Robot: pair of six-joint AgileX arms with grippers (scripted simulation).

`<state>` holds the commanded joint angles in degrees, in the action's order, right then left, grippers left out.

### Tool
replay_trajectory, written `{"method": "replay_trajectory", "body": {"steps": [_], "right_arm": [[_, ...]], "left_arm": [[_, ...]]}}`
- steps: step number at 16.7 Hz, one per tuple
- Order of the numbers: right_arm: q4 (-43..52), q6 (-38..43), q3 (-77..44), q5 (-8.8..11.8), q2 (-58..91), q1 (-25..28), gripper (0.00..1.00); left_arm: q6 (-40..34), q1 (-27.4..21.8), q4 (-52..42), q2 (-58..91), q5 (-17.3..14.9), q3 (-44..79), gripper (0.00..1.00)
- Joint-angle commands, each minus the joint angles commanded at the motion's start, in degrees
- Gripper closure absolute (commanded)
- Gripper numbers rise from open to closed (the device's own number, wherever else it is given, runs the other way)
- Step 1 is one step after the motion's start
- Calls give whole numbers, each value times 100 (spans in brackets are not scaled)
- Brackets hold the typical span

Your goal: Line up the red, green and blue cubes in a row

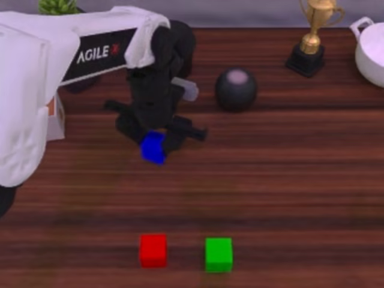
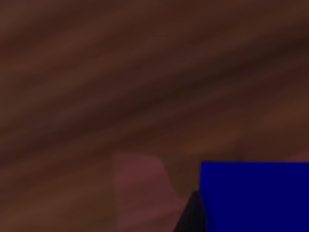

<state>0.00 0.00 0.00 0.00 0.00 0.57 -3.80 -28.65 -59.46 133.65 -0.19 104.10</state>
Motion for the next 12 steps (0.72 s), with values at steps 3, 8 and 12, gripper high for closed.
{"method": "replay_trajectory", "body": {"steps": [3,8,12], "right_arm": [[0,0,0,0,0,0,0],[0,0,0,0,0,0,0],[0,0,0,0,0,0,0]], "left_arm": [[-5,51,-684,-188,2,416,100],[-3,73,-894,-294,2,583,100],[-197,-115,-915,-246,9,628,100]]}}
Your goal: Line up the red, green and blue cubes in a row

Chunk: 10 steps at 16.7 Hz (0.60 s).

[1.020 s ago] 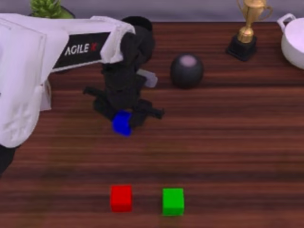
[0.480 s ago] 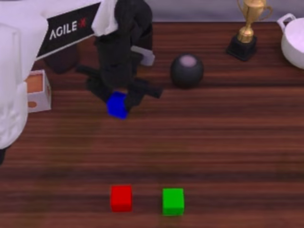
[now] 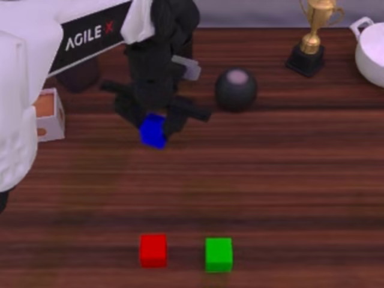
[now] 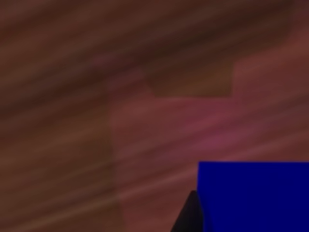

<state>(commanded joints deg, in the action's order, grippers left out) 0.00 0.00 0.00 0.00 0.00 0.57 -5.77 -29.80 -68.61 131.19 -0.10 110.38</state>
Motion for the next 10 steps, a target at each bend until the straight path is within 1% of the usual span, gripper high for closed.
{"method": "replay_trajectory", "body": {"steps": [2,4,10], "right_arm": [[0,0,0,0,0,0,0],[0,0,0,0,0,0,0],[0,0,0,0,0,0,0]], "left_arm": [[-429,-293,-65,45,7,90,100],[-1092,-687,-145,78,17,166,100],[-3947,-2152,-413,95,35,280,100]]}}
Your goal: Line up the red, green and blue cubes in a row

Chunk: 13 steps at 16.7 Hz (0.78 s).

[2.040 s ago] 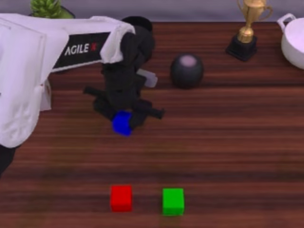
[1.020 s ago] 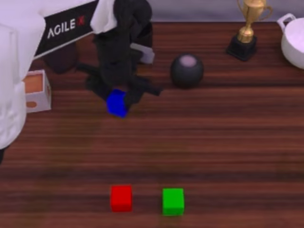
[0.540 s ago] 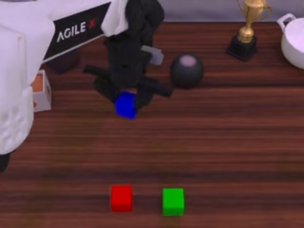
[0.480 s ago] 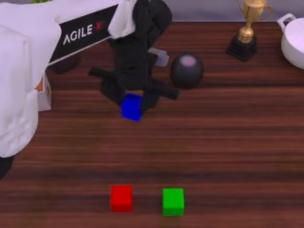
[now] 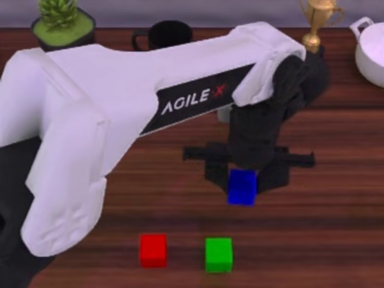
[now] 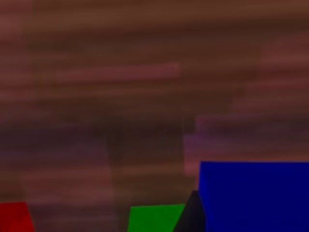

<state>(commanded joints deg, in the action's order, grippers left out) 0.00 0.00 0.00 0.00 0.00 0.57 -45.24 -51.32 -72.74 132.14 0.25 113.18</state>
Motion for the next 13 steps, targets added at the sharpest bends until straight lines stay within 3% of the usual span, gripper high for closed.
{"method": "replay_trajectory", "body": {"steps": [5,13], "right_arm": [[0,0,0,0,0,0,0],[0,0,0,0,0,0,0]], "left_arm": [[-1387,-865,-41,-171,28,17,100],[-1504,-945,71,-172,33,-79,100]]}}
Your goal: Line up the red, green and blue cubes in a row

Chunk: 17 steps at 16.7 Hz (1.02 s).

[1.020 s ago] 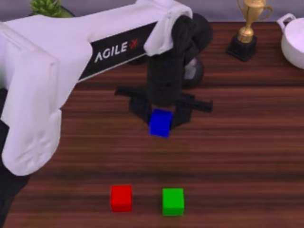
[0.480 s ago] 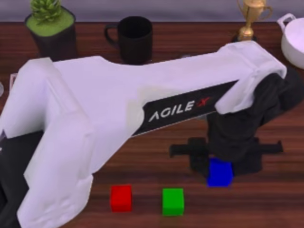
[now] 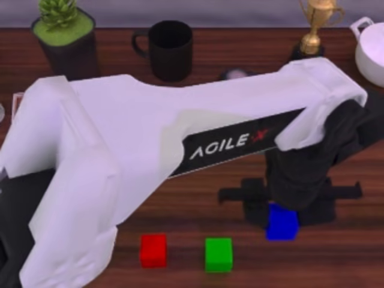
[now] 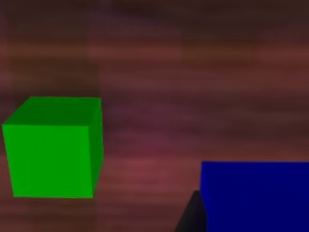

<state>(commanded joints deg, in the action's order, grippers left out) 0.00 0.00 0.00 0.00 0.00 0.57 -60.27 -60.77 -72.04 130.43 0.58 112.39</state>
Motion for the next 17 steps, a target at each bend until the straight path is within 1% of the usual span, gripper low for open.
{"method": "replay_trajectory", "body": {"steps": [6,11,17], "right_arm": [[0,0,0,0,0,0,0],[0,0,0,0,0,0,0],[0,0,0,0,0,0,0]], "left_arm": [[-13,-7,1160,211,-1,-890,100],[-15,-14,1308,248,0,-1028,100],[-15,-14,1308,248,0,-1028,55]]}}
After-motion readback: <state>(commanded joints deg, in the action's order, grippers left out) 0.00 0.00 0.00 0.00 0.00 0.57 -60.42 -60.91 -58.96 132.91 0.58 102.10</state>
